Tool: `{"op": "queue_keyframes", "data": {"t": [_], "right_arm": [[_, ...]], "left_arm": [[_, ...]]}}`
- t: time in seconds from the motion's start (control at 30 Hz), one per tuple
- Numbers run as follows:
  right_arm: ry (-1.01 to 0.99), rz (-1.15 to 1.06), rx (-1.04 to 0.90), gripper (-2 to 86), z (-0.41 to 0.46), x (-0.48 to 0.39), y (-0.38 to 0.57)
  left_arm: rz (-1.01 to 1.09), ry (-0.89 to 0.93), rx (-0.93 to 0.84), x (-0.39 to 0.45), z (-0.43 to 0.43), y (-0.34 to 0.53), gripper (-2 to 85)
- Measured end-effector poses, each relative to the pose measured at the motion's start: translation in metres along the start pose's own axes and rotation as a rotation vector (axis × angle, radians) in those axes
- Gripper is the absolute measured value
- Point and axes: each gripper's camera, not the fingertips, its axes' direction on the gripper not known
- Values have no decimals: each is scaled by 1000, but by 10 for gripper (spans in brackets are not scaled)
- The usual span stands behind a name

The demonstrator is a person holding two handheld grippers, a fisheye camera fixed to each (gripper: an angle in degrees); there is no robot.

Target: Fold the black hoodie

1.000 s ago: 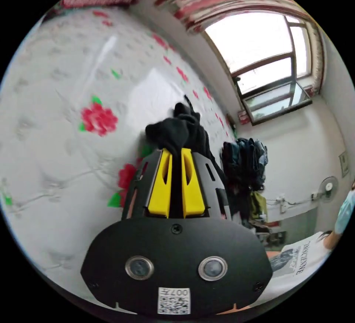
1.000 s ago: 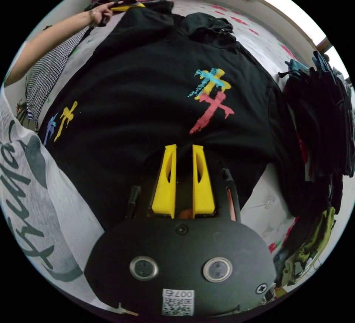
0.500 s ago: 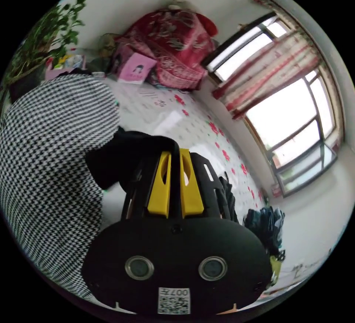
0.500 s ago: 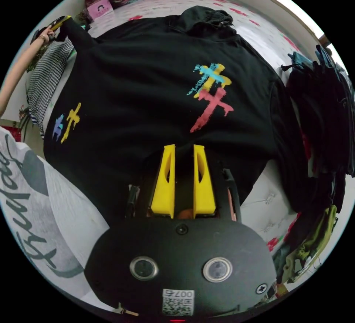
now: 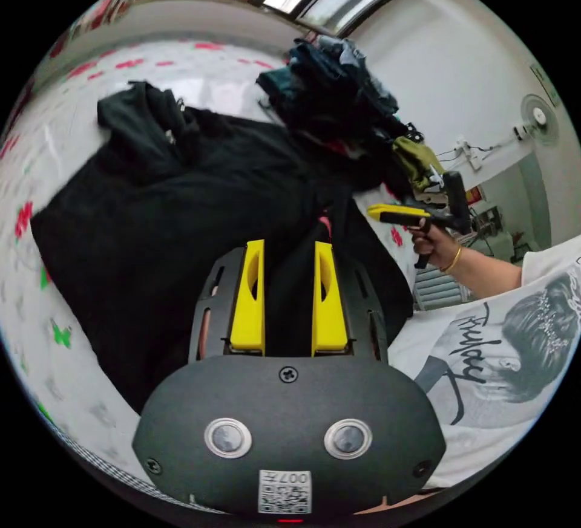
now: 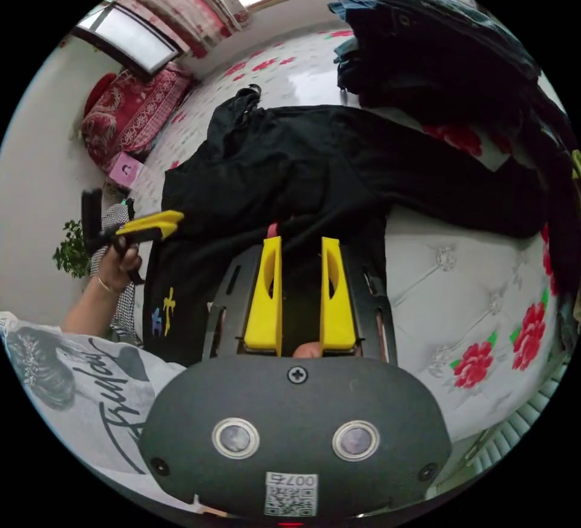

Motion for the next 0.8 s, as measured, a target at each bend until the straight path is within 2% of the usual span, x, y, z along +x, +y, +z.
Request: {"op": "queue_keyframes", "data": {"t": [0.1, 0.3, 0.37, 0.43, 0.5, 0.6, 0.77, 0.8], "right_arm": [[3, 3, 6, 80, -6, 9, -11], [11, -73, 44, 81, -4, 6, -69], [7, -104, -16, 82, 13, 4, -91], [-17, -77, -67, 82, 21, 10, -100], [-56, -32, -13, 82, 8, 24, -101], [14, 84, 120, 83, -37, 72, -93], [237, 553, 329, 85, -134, 215, -56], [266, 584, 347, 86, -143, 227, -52]], "left_arm": [[-102, -31, 28, -3, 2, 37, 99], [-268, -325, 116, -42, -55, 70, 80], [-318, -348, 111, -61, -60, 69, 76], [-391, -379, 14, -90, -40, 67, 65], [-414, -394, 3, -103, -28, 69, 55], [-442, -393, 23, -107, -28, 68, 45], [-508, -451, 49, -97, -40, 62, 3], [-553, -450, 91, -93, -49, 67, -1]]}}
